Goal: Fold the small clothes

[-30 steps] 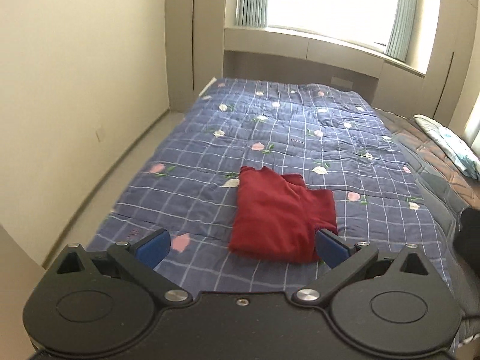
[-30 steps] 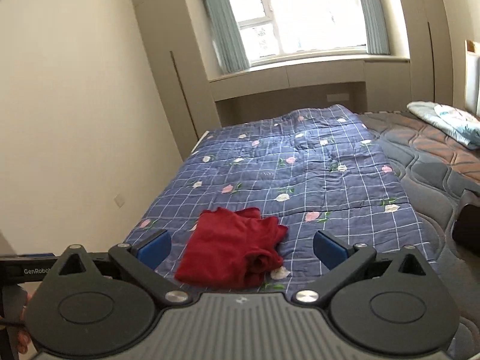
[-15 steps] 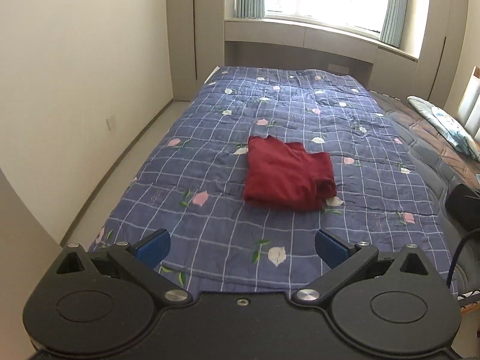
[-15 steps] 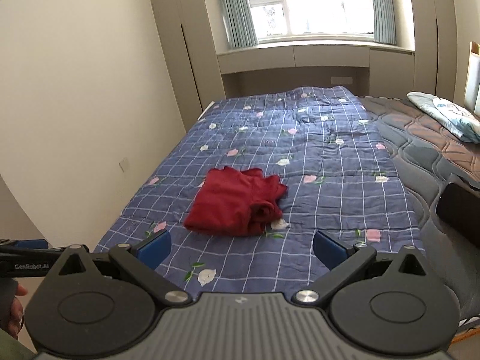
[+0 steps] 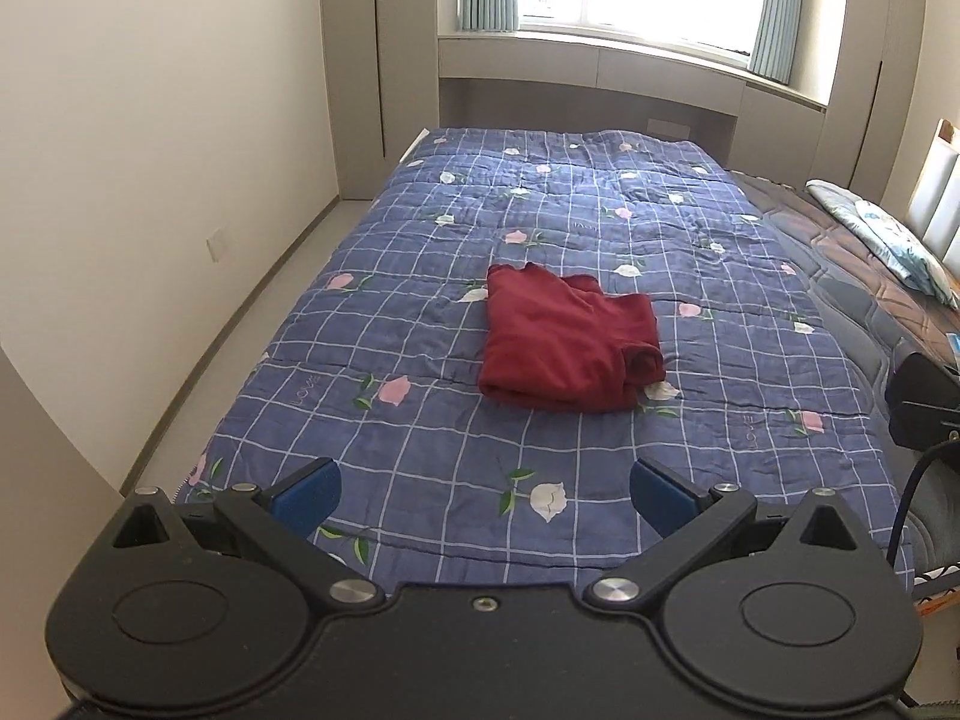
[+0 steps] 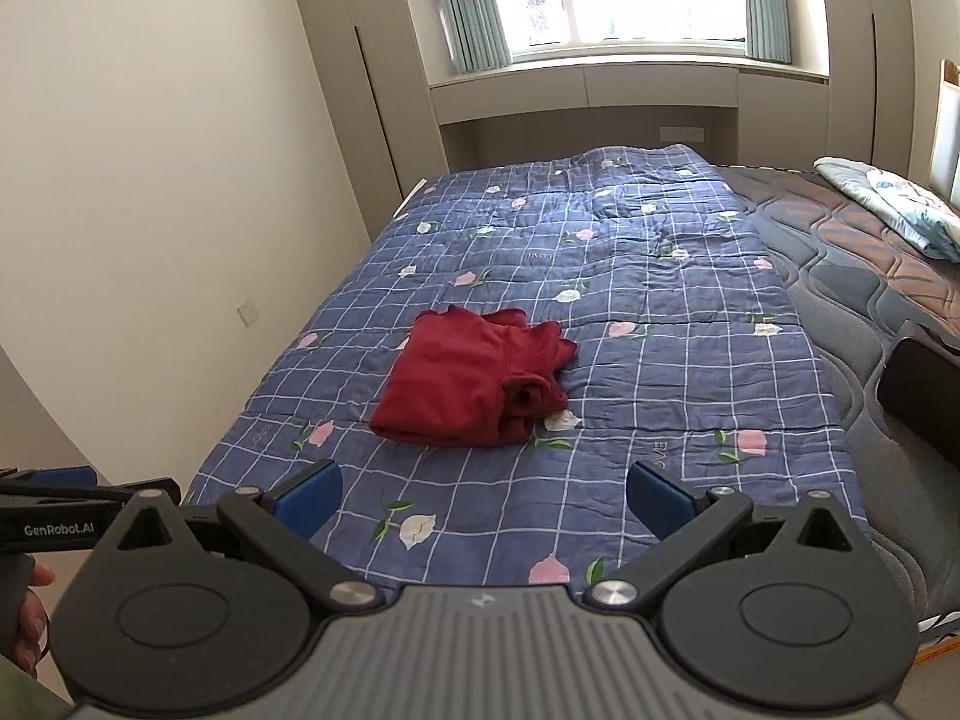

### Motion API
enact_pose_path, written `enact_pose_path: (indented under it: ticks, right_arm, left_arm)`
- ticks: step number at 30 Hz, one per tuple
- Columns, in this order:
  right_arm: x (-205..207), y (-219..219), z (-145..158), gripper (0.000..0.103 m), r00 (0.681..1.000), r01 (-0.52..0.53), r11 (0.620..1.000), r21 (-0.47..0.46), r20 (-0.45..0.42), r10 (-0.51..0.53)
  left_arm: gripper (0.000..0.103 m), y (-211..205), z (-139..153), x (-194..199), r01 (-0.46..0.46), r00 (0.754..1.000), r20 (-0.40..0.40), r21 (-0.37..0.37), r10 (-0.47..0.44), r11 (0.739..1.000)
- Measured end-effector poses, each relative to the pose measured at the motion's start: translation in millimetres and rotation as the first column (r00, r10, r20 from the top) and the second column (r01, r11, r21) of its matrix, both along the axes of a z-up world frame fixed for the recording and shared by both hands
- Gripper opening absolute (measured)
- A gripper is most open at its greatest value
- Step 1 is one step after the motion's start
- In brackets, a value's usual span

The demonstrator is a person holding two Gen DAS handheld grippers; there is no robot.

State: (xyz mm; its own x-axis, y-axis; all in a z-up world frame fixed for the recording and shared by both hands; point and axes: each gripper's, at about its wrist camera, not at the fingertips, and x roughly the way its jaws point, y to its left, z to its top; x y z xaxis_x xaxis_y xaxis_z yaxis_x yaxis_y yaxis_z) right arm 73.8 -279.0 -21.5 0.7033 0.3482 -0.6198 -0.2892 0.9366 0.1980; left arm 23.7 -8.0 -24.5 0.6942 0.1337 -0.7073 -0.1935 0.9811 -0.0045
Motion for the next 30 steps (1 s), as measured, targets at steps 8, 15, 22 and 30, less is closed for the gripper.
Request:
enact_pose_path:
  ticks: [8, 15, 22, 30]
  right_arm:
    - [2, 3, 0, 0.103, 1.000, -0.002, 1.000, -0.004, -0.004, 0.001]
    - [5, 5, 0, 0.103, 1.000, -0.005, 1.000, -0.004, -0.011, 0.005]
    - [6, 5, -1, 0.103, 1.000, -0.009, 1.000, -0.003, -0.017, 0.008]
    - [7, 4, -2, 0.103, 1.000, -0.012, 1.000, -0.002, -0.019, 0.012]
  left_arm:
    - [0.102, 0, -1, 4, 0.000, 1.000, -0.004, -0.004, 0.000, 1.000]
    - [0.102, 0, -3, 9, 0.003, 1.000, -0.015, -0.005, -0.003, 1.000]
    - [0.102, 1, -6, 11, 0.003, 1.000, -0.024, -0.009, -0.003, 1.000]
    - [0.102, 2, -7, 11, 0.001, 1.000, -0.026, -0.013, -0.001, 1.000]
